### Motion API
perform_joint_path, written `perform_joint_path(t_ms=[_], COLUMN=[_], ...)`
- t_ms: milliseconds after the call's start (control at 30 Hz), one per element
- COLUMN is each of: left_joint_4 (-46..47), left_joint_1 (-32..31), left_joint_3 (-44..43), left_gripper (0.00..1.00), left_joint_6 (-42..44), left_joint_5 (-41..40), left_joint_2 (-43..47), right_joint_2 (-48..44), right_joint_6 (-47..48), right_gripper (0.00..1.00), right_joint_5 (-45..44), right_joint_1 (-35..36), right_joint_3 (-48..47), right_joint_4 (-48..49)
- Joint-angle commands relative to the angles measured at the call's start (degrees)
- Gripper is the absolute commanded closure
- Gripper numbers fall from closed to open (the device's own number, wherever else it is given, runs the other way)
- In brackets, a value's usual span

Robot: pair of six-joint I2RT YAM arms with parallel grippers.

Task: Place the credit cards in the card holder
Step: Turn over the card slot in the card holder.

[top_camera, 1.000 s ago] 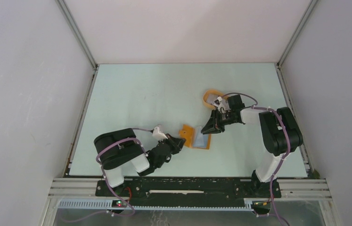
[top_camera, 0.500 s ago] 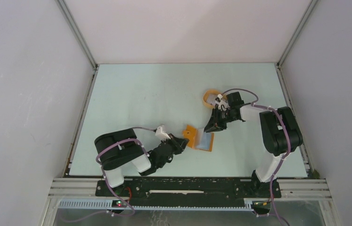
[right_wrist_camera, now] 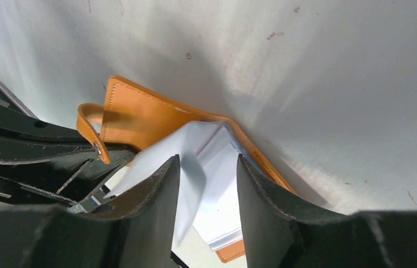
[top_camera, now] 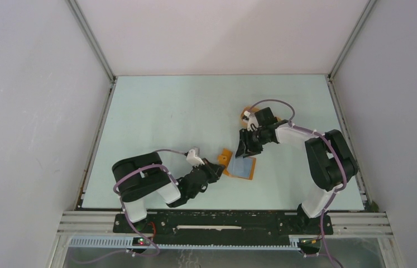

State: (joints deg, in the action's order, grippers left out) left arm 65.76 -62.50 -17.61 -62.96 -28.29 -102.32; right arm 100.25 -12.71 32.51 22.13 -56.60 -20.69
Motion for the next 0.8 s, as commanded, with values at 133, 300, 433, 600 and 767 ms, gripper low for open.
perform_joint_path(t_ms=[133, 300, 433, 600, 767], left_joint_4=[-0.9, -0.7, 1.2, 4.2, 7.6], left_joint_1=[-0.5, -0.5, -0.5, -0.5, -0.1], left_joint_3=[-1.4, -1.0, 0.7, 4.7, 10.0], left_gripper=[0.95, 0.93, 0.89, 0.75, 0.61], left_joint_6=[1.7, 2.2, 2.7, 4.2, 8.3], left_joint_5=[-0.4, -0.3, -1.1, -3.5, -5.3], left_joint_2=[1.3, 1.9, 2.8, 5.3, 9.8], right_joint_2=[-2.7, -1.4, -0.7, -0.8, -0.5], right_joint_6=[4.4, 4.2, 4.0, 4.8, 4.8], right_gripper=[0.46, 0.54, 0.72, 0.87, 0.90], right_joint_5=[-4.2, -3.6, -2.2, -3.7, -3.4], right_joint_1=[2.7, 3.0, 2.8, 3.0, 2.9], right_joint_3=[-2.6, -3.0, -3.5, -3.6, -3.8], right_joint_4=[-1.4, -1.8, -1.9, -1.8, -1.5])
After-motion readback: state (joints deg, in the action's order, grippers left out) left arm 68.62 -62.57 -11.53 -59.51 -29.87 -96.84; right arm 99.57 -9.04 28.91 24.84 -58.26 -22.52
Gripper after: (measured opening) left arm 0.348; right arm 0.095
